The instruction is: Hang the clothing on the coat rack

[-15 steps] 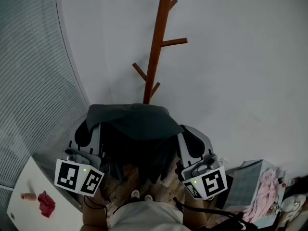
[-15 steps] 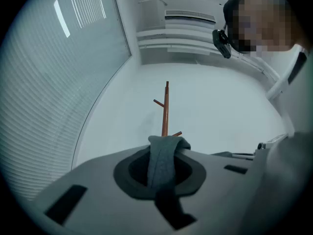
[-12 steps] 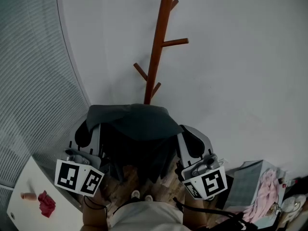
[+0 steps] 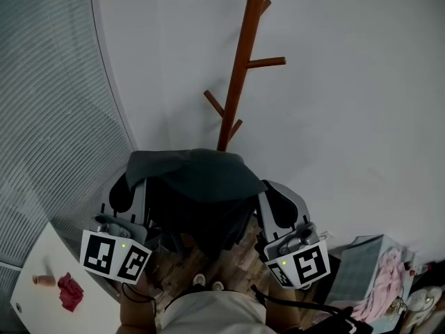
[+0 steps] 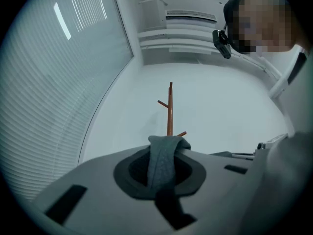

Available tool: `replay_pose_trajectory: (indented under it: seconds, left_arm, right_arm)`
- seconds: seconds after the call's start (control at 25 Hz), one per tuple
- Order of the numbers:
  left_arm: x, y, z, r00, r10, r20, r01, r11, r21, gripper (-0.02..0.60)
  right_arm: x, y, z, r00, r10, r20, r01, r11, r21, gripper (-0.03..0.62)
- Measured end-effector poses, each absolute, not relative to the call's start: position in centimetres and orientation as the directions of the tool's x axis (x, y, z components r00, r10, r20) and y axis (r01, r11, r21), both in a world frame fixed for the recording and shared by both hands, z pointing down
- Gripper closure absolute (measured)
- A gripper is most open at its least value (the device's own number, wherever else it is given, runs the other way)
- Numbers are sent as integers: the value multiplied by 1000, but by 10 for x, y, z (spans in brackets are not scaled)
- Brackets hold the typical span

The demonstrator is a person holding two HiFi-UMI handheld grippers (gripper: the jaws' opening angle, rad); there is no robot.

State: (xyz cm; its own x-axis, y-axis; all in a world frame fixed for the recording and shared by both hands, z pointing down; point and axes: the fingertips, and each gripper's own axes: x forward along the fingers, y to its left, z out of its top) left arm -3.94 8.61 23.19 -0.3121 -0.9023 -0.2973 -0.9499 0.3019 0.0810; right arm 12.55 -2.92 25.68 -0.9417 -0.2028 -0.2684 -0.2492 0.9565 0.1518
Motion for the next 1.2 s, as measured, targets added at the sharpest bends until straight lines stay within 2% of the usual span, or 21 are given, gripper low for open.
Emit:
replay_pose_trajectory:
  seconds: [0.6, 1.2]
  left_arm:
    - [-87, 88, 225, -279, -901, -333, -959, 282, 43, 548]
    - [-168, 33, 204, -278, -871, -405, -960, 267, 84, 548]
  right_arm:
    - [77, -14, 245, -932, -213, -293, -267, 950, 161, 571]
    - [11, -52, 223, -925, -145, -352, -207, 968, 144, 571]
